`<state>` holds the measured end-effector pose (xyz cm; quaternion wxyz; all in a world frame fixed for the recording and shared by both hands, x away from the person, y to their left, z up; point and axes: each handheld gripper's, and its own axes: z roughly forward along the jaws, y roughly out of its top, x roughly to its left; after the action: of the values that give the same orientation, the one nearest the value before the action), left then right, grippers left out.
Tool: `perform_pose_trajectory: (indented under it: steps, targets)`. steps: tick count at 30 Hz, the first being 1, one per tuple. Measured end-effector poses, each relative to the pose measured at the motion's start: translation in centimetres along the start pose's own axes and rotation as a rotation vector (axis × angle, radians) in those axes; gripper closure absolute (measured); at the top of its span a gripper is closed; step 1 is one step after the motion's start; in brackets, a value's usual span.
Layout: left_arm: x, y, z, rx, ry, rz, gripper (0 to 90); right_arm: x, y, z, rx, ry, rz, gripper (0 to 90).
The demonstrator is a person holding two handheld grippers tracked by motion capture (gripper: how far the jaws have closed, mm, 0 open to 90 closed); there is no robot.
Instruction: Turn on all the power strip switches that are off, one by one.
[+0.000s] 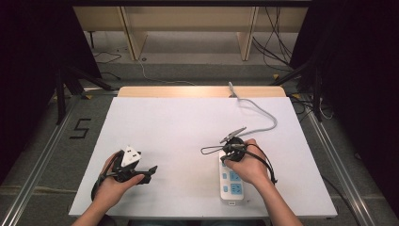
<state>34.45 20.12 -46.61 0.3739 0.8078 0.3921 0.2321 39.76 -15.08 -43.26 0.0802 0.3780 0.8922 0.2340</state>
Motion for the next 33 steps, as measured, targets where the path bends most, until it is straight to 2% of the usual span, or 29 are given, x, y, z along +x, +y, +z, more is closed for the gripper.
perform_pose_trajectory:
  steps: [19,33]
  targets:
    - [0.02,-0.01,0.00,0.003,-0.003,0.000,20.0,0.15,0.13,0.31,0.027,-0.006,-0.014,90.0]
    - [-0.05,-0.02,0.02,0.000,-0.002,-0.002,20.0,0.28,0.08,0.50,0.033,-0.015,-0.001,90.0]
